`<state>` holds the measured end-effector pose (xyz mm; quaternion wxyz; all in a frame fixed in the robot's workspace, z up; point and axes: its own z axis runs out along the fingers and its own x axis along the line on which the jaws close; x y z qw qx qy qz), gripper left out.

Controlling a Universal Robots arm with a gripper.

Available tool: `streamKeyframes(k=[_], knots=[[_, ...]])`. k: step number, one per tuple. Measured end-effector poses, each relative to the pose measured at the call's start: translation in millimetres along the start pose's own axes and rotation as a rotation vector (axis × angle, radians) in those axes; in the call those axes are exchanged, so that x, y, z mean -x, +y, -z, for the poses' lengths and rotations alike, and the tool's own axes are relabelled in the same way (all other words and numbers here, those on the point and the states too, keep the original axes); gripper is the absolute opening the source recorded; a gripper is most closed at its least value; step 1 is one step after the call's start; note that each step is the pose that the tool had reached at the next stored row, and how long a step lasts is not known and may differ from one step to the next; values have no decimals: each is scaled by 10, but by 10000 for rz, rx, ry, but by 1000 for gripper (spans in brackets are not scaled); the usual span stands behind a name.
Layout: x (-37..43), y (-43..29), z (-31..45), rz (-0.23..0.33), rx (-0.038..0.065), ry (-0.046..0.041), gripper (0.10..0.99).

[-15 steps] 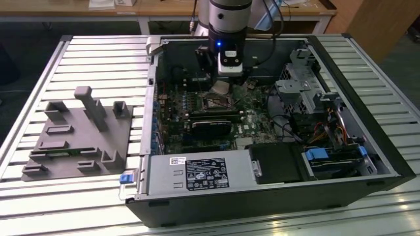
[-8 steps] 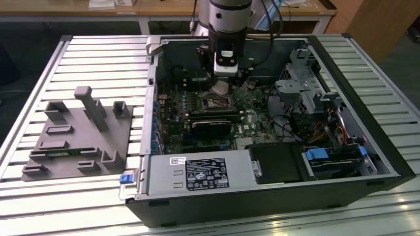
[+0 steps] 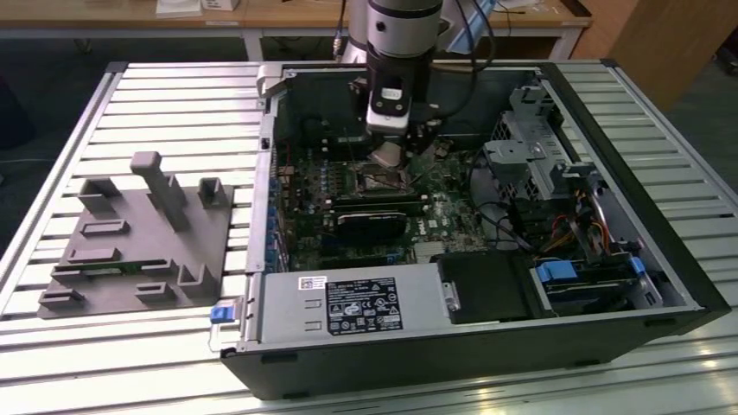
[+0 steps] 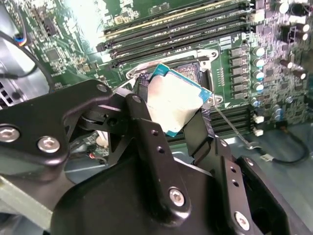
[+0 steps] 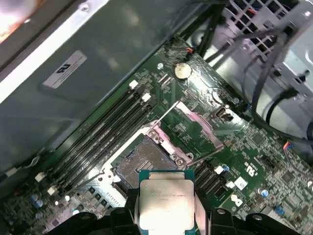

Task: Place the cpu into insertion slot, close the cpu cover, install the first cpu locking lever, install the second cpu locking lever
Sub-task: 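Place the cpu into insertion slot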

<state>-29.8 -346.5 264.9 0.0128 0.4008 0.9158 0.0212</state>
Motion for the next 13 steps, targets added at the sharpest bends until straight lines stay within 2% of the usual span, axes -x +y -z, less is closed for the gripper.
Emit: streamKeyframes(k=[13], knots=[[0, 0, -4, -1691, -11, -83, 537]])
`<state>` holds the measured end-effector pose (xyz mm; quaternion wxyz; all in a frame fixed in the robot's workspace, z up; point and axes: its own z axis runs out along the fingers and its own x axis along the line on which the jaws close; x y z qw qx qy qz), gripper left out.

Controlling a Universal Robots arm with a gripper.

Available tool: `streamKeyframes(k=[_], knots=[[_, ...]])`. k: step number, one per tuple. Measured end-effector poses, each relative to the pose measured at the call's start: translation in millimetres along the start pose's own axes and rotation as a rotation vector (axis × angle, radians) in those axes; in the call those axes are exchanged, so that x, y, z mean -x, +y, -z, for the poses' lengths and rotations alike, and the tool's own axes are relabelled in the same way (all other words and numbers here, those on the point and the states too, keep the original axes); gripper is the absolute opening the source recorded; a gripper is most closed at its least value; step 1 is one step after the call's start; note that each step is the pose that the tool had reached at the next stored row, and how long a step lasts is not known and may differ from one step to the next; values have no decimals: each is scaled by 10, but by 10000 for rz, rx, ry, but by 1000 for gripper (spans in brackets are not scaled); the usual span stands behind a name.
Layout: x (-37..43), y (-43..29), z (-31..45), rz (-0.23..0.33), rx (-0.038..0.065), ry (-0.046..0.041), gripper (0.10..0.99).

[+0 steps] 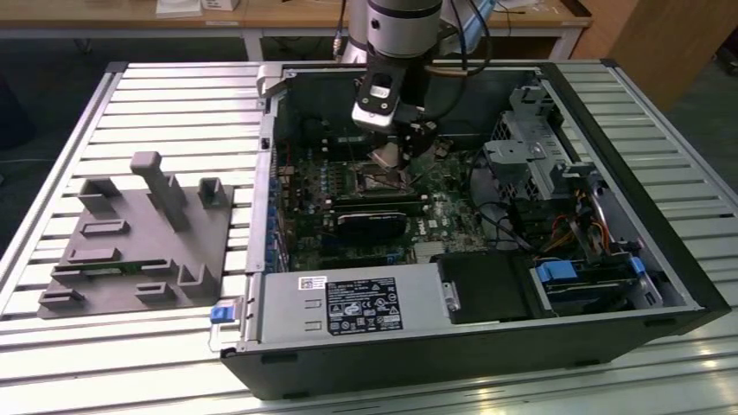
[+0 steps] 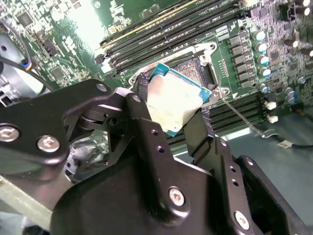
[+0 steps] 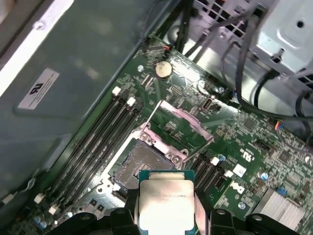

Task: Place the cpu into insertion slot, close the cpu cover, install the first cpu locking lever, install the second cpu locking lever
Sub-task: 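Place the cpu into insertion slot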

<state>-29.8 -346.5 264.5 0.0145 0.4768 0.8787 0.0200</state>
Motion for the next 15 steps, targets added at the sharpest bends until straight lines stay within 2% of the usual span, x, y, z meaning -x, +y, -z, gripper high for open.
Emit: streamKeyframes(k=[7, 15], knots=[[0, 0, -3, -954, -6, -47, 537], [0, 0, -9, -2286, -16, -113, 537]])
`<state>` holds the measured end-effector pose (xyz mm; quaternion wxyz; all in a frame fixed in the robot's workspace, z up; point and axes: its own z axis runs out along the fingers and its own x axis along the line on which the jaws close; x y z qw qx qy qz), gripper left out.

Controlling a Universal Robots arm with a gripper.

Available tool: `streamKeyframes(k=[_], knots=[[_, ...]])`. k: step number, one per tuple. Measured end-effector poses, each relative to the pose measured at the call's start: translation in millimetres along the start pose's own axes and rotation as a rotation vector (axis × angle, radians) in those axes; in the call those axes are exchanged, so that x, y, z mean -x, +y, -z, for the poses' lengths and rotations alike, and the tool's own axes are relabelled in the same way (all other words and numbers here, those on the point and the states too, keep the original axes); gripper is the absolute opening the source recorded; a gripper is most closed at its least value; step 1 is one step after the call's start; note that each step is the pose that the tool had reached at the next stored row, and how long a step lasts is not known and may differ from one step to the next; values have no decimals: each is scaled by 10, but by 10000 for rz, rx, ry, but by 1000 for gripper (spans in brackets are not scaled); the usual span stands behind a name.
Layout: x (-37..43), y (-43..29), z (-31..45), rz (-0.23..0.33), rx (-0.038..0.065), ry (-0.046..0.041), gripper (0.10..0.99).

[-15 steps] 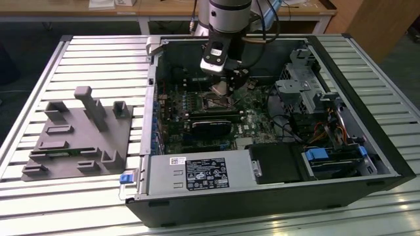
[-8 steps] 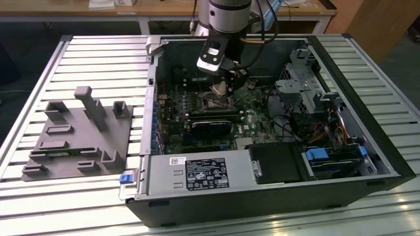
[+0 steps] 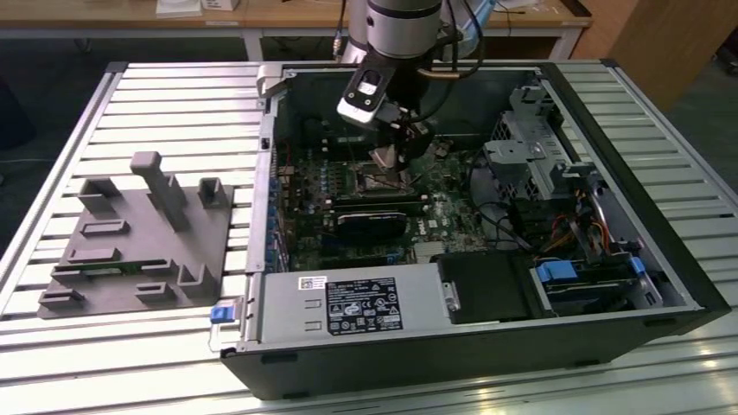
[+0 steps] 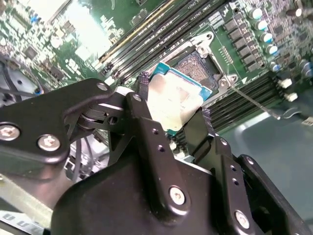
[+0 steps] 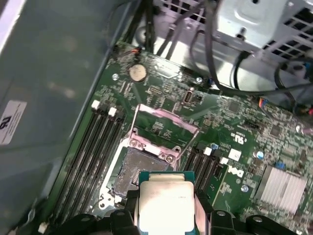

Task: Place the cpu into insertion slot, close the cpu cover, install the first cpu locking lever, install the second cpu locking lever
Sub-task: 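Place the cpu into insertion slot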

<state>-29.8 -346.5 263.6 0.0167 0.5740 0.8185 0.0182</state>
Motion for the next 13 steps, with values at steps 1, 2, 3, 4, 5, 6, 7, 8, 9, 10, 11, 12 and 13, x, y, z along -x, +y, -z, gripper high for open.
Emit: streamKeyframes(k=[1, 2, 3, 4, 5, 6, 7, 8, 9, 10, 11, 12, 13], knots=[[0, 0, -1, -159, -1, -8, 537], [0, 0, -2, -315, -2, -15, 537], [0, 0, -2, -462, -2, -22, 537], [0, 0, -3, -597, -3, -29, 537], [0, 0, -4, -718, -3, -34, 537], [0, 0, -5, -831, -4, -41, 537], [0, 0, -5, -950, -5, -47, 537], [0, 0, -6, -1056, -5, -52, 537], [0, 0, -7, -1161, -5, -57, 537], [0, 0, -8, -1267, -5, -62, 537], [0, 0, -8, -1374, -5, -68, 537], [0, 0, -9, -1482, -5, -74, 537], [0, 0, -9, -1598, -5, -80, 537]])
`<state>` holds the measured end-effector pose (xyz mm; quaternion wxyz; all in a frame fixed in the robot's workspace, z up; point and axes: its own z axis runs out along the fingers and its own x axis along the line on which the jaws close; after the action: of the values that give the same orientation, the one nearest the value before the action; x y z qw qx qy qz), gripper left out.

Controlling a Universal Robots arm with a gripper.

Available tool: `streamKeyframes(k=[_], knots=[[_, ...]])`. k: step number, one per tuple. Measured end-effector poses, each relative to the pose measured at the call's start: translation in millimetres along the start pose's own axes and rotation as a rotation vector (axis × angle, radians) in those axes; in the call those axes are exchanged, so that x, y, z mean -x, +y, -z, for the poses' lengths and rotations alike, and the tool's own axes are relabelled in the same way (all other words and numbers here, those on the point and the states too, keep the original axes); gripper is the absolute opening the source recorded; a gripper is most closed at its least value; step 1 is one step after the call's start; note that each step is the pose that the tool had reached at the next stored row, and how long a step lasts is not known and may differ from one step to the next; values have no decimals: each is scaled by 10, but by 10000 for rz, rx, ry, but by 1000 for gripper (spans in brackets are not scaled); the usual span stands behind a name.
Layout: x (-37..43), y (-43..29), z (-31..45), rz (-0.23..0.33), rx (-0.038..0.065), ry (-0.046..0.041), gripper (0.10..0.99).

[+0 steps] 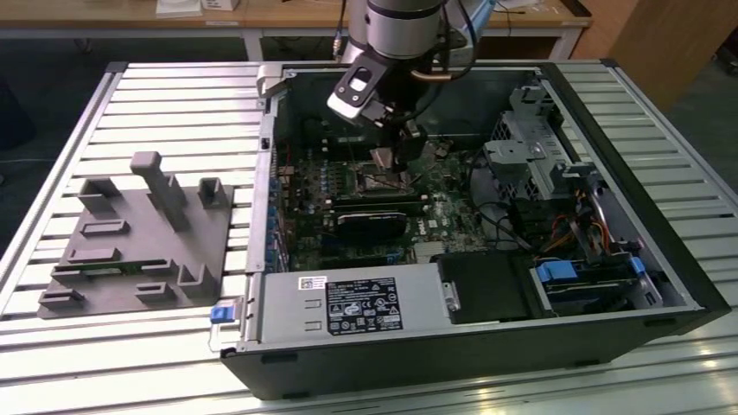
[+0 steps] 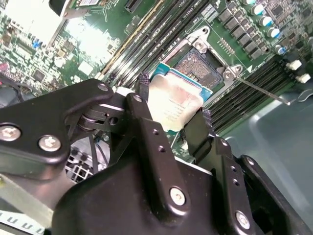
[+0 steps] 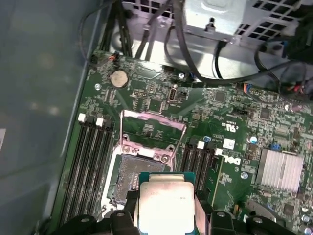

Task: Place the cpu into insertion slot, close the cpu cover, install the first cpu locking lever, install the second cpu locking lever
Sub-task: 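Place the cpu into insertion slot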

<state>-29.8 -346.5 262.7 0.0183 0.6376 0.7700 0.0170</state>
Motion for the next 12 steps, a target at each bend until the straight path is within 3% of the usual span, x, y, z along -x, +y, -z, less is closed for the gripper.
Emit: streamKeyframes(k=[8, 10, 12], knots=[[0, -1, -7, -857, 28, -48, 537], [0, -2, -11, -910, 136, -67, 537], [-2, -12, -14, -913, 360, -95, 537]])
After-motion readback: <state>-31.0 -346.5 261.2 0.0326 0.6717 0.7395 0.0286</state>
